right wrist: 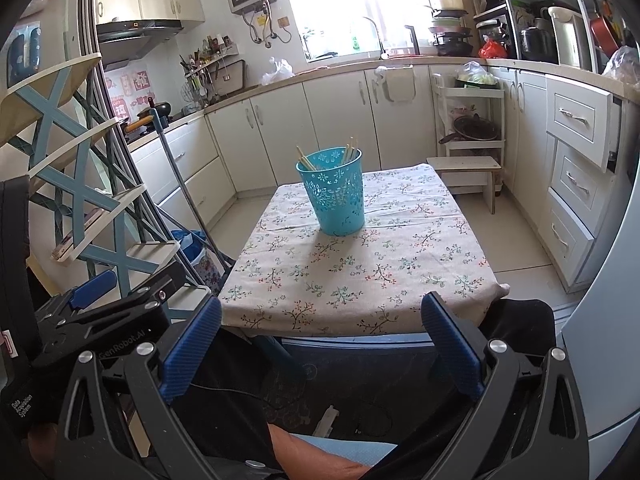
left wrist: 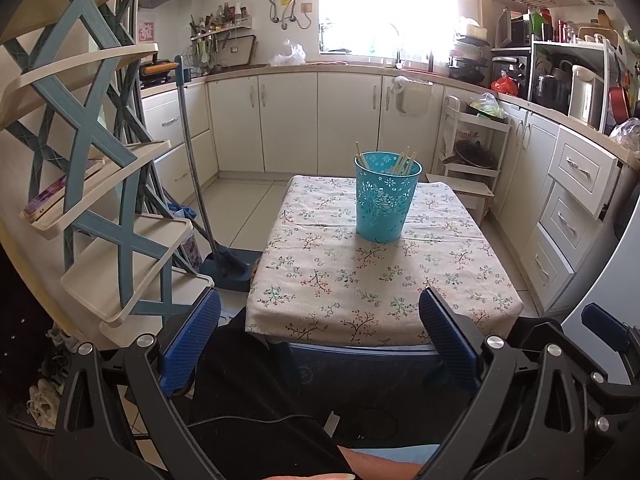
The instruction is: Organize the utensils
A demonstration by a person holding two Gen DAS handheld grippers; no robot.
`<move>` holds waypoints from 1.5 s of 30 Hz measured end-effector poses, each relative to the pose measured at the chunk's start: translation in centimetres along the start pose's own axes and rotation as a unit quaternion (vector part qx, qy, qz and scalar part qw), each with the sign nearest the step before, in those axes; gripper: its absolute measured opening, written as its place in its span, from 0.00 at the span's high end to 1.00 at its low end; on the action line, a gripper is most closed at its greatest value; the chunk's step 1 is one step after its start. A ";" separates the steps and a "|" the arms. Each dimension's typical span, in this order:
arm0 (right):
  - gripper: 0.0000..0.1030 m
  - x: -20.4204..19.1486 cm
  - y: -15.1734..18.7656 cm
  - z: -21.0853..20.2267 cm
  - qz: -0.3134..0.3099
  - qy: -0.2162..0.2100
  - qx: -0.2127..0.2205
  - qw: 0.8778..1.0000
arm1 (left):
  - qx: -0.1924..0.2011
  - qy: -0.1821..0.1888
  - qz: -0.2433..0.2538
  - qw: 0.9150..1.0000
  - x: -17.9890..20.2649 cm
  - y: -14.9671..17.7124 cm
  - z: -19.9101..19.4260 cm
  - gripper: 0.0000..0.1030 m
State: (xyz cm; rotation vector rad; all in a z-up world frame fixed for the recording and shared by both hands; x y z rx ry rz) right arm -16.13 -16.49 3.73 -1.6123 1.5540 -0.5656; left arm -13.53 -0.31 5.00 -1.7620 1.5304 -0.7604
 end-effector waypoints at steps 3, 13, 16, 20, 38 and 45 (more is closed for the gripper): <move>0.07 0.0 0.0 -0.2 0.000 0.000 0.001 1.000 | 0.002 0.000 0.000 1.000 0.0 0.0 -0.2 0.07; 0.07 -0.4 -0.3 -0.8 -0.006 0.000 0.015 1.000 | 0.012 0.003 0.001 1.000 0.0 -0.2 -0.8 0.07; 0.07 -0.4 -0.1 -1.0 -0.006 0.000 0.015 1.000 | 0.013 0.003 0.001 1.000 0.0 -0.2 -0.8 0.07; 0.07 -0.3 -0.1 -0.9 -0.006 0.000 0.015 1.000 | 0.013 0.003 0.002 1.000 0.1 -0.2 -0.8 0.07; 0.07 0.1 -0.7 -0.8 0.006 0.006 0.026 1.000 | -0.015 -0.001 0.011 1.000 0.1 0.1 0.8 0.07; 0.07 1.2 -1.6 0.7 0.023 0.022 0.019 0.999 | -0.055 0.010 -0.011 0.998 -0.8 -0.2 3.1 0.07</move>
Point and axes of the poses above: each gripper's, at about its wrist camera, not at the fingertips, and z roughly the way its jaws point, x to its right, y to its underside, the point moved 8 cm from there along z, roughly the way its jaws point, and after that the axes turned 2 degrees about -x, right-handed, at the moved point
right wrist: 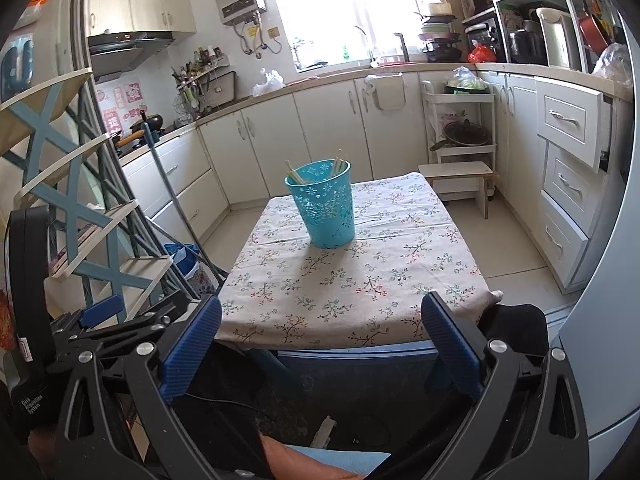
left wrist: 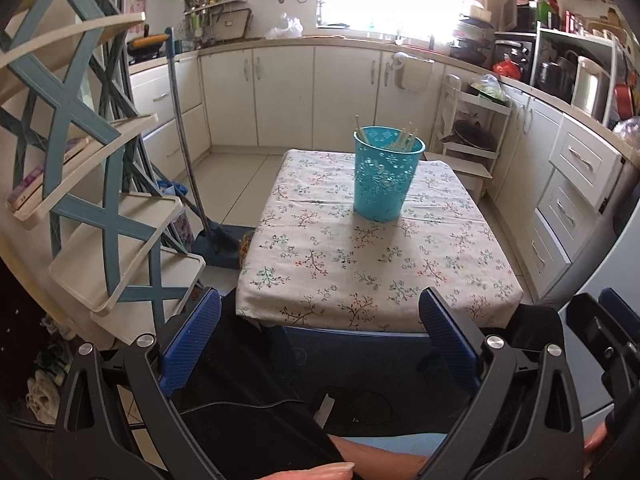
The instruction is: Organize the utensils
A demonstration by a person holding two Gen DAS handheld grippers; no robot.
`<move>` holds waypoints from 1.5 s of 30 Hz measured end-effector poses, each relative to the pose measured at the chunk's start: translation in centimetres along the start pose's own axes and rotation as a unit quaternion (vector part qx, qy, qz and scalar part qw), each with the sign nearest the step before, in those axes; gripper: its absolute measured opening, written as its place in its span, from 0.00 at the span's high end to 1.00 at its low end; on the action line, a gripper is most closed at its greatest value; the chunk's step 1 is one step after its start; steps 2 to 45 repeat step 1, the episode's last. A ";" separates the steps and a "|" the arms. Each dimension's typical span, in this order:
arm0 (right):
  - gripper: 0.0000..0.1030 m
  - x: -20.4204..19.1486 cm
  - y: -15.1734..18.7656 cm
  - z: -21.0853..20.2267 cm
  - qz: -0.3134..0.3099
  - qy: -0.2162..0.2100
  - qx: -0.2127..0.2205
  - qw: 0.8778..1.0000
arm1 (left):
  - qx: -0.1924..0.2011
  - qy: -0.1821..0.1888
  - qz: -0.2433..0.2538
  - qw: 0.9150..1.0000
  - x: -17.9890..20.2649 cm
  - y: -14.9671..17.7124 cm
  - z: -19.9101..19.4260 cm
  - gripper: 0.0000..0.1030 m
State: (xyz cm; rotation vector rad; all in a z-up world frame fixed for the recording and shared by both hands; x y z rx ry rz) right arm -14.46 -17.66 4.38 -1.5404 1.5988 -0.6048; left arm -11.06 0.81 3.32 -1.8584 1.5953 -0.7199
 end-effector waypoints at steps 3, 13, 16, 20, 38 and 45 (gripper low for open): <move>0.07 0.3 -0.4 0.4 0.004 0.005 0.004 1.000 | 0.000 -0.003 -0.003 1.000 -0.2 -0.5 0.3 0.07; 0.07 0.3 -0.4 0.4 0.004 0.005 0.004 1.000 | 0.000 -0.003 -0.003 1.000 -0.2 -0.5 0.3 0.07; 0.07 0.3 -0.4 0.4 0.004 0.005 0.004 1.000 | 0.000 -0.003 -0.003 1.000 -0.2 -0.5 0.3 0.07; 0.07 0.3 -0.4 0.4 0.004 0.005 0.004 1.000 | 0.000 -0.003 -0.003 1.000 -0.2 -0.5 0.3 0.07; 0.07 0.3 -0.4 0.4 0.004 0.005 0.004 1.000 | 0.000 -0.003 -0.003 1.000 -0.2 -0.5 0.3 0.07; 0.07 0.3 -0.4 0.4 0.004 0.005 0.004 1.000 | 0.000 -0.003 -0.003 1.000 -0.2 -0.5 0.3 0.07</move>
Point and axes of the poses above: each gripper's, at about its wrist camera, not at the fingertips, and z roughly the way its jaws point, x to its right, y to its underside, the point moved 8 cm from there along z, roughly the way its jaws point, and after that the axes turned 2 degrees about -x, right-handed, at the moved point
